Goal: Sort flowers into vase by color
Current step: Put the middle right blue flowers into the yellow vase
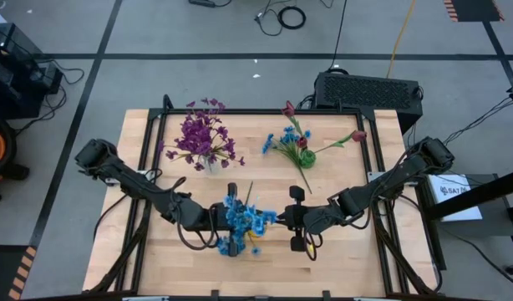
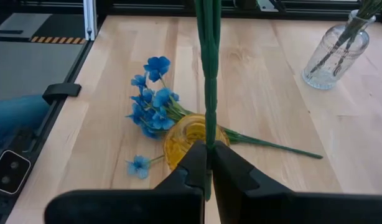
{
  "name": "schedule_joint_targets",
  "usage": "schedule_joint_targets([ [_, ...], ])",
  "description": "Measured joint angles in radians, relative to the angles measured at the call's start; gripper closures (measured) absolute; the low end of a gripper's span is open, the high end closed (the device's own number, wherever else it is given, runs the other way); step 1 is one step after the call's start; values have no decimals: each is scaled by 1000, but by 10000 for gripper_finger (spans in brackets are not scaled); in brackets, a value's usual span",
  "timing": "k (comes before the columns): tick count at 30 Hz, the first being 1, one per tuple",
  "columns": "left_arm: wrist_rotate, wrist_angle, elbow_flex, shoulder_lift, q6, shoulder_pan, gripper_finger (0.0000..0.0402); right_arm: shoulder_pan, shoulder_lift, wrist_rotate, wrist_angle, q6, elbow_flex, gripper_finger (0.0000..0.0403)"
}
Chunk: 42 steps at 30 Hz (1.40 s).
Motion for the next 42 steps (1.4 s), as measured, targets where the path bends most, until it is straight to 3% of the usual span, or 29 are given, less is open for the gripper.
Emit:
schedule_joint_targets([
  [8,-35,-110,0,-48,-36,1,345,0,0,-4,15,19,0,392],
  [15,-23,-114,0,-48,-37,4,388,-2,0,-3,22,34,-1,342],
  [21,-21,-165,0,-88,-53,0,385,-1,-1,-3,-7,35,-1,282],
  [28,-48,-335,-9,-184,-142,-28,381,1,-60,-10,-156,111,-1,231],
  [35,-92,-339,-80,-190,-258,-41,380,47,-149,-11,-348,253,-1,223],
  [42,-173,-265,-157,-190,-295,-67,380,96,-168,-8,-353,257,-1,229],
])
